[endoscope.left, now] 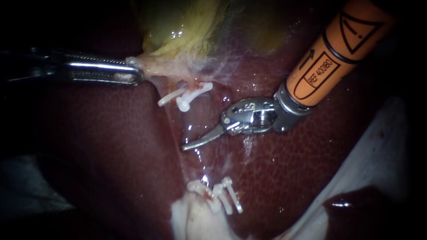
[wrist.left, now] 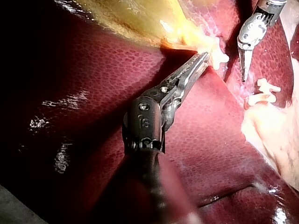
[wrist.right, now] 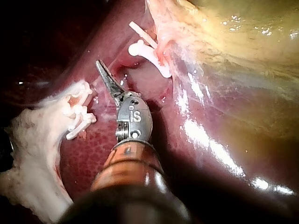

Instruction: Go back from the cut right tube

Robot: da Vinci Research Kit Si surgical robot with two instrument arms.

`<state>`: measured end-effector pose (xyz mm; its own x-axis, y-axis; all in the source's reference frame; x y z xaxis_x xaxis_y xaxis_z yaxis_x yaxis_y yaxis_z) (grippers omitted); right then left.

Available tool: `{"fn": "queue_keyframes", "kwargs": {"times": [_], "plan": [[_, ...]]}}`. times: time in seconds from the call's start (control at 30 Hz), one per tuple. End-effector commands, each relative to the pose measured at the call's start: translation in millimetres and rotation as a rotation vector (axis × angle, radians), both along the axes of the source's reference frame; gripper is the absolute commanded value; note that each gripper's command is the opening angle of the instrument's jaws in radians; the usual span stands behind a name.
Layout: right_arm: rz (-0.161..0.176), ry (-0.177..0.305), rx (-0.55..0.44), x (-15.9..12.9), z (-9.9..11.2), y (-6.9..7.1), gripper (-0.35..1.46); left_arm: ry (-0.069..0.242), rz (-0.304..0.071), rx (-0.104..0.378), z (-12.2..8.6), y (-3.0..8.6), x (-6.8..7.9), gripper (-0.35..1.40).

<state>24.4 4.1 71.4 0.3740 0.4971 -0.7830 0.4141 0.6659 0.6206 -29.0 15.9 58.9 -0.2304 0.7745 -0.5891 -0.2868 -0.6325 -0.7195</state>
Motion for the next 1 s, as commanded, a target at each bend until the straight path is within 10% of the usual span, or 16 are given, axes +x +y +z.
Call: {"fn": "queue_keyframes", "kwargs": {"times": [0.03, 0.07, 0.2, 0.3, 0.57, 0.8, 1.0], "plan": [[-0.003, 0.002, 0.001, 0.0, 0.0, 0.0, -0.35, 0.000, 0.000, 0.000, 0.0, 0.0, 0.0, -0.35], [-0.003, 0.002, 0.000, 0.0, 0.0, -0.1, -0.35, 0.000, 0.000, 0.000, 0.1, 0.0, 0.0, -0.35], [-0.002, 0.005, 0.002, 0.0, -0.1, -0.2, 0.89, 0.000, 0.001, 0.000, 0.1, 0.0, 0.0, -0.35], [0.034, -0.012, -0.011, 0.0, -0.5, -0.4, 1.21, -0.001, 0.001, 0.000, 0.1, 0.0, 0.1, -0.35], [0.061, -0.024, -0.019, -0.4, -1.4, -0.7, 1.33, -0.001, 0.002, 0.000, 0.2, 0.0, 0.2, -0.35], [0.365, -0.176, -0.155, -5.1, -4.4, -1.7, 1.40, -0.002, 0.003, 0.000, 0.3, 0.0, 0.4, -0.35], [0.393, -0.335, -0.343, -8.6, -7.1, -2.3, 1.41, -0.002, 0.003, -0.001, 0.5, 0.1, 0.4, -0.35]]}}
